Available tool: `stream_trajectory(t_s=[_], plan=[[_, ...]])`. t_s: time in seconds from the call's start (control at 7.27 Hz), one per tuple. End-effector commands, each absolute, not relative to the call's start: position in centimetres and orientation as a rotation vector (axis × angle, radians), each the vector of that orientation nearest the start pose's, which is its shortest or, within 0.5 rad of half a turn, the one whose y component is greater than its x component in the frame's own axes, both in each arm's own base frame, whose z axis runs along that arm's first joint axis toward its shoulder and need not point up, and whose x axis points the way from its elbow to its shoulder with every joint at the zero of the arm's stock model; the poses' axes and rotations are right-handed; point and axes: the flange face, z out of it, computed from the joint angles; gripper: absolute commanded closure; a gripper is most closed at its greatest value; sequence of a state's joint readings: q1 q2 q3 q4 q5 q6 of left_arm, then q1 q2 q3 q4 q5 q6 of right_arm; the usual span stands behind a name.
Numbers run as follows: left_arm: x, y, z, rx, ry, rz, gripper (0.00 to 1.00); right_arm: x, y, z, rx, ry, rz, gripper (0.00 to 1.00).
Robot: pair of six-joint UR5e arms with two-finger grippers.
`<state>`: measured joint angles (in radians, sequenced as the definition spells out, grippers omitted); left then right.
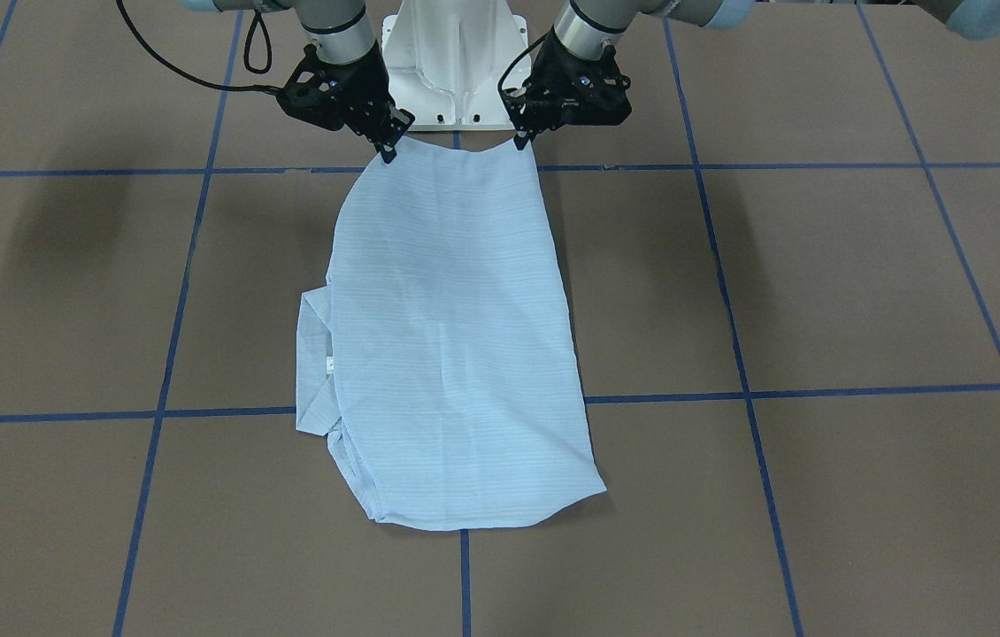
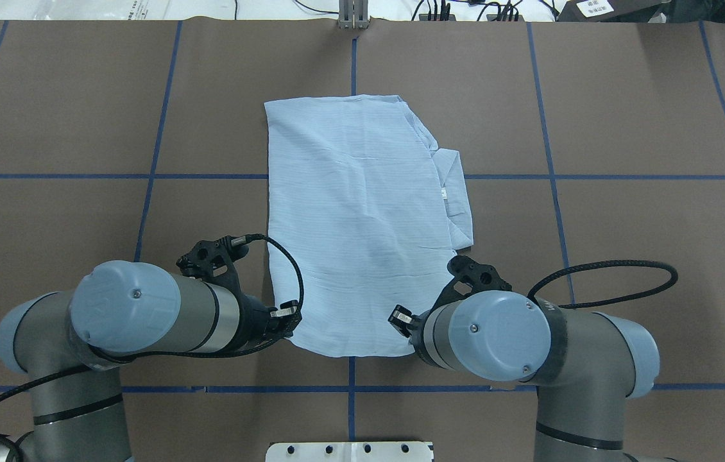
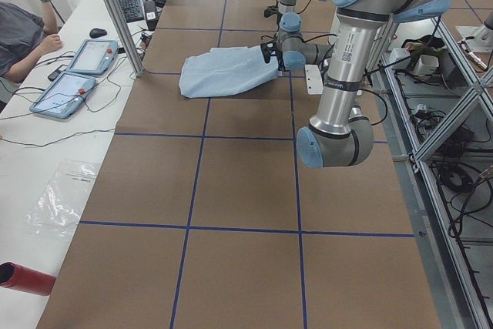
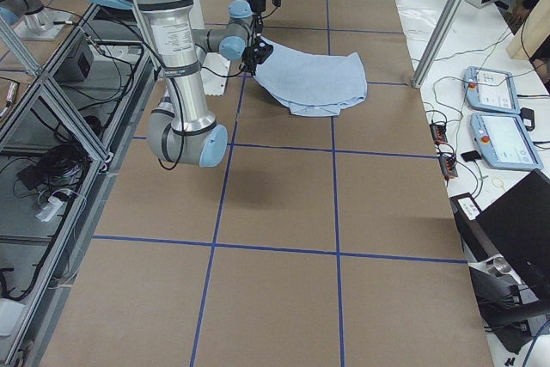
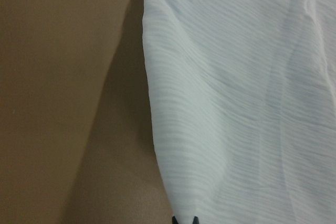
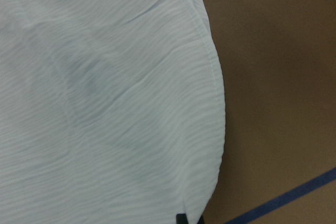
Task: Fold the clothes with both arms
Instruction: 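Lower both grippers and grasp the shirt's near edge, then lift the near edge with both grippers and fold it toward the far edge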
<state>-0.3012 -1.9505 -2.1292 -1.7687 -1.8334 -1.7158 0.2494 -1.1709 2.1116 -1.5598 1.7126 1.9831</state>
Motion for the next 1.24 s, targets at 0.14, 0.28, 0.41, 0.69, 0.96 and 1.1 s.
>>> stream_trajectory(t_s=[0.14,0.28,0.41,0.69,0.96,1.1], plan=[[41.7,-19.6,14.7,-0.242,1.170,-0.170,1.00,-44.4,-22.0,18.7,-0.360,-1.011,0.442,1.00],[42.1,-19.6,15.1,-0.253,1.156,-0.170,1.00,-44.1,-22.2,18.5,-0.361,-1.016,0.444,1.00],[42.8,-20.2,15.8,-0.249,1.135,-0.182,1.00,-44.8,-22.8,18.6,-0.345,-1.012,0.455,1.00],[43.9,-24.4,17.7,-0.206,1.083,-0.268,1.00,-44.8,-28.5,19.8,-0.252,-0.996,0.494,1.00],[41.9,-28.7,18.0,-0.156,1.082,-0.345,1.00,-45.6,-34.1,19.3,-0.190,-0.988,0.546,1.00],[41.4,-31.8,17.9,-0.125,1.086,-0.397,1.00,-45.6,-36.9,19.1,-0.154,-0.982,0.559,1.00]])
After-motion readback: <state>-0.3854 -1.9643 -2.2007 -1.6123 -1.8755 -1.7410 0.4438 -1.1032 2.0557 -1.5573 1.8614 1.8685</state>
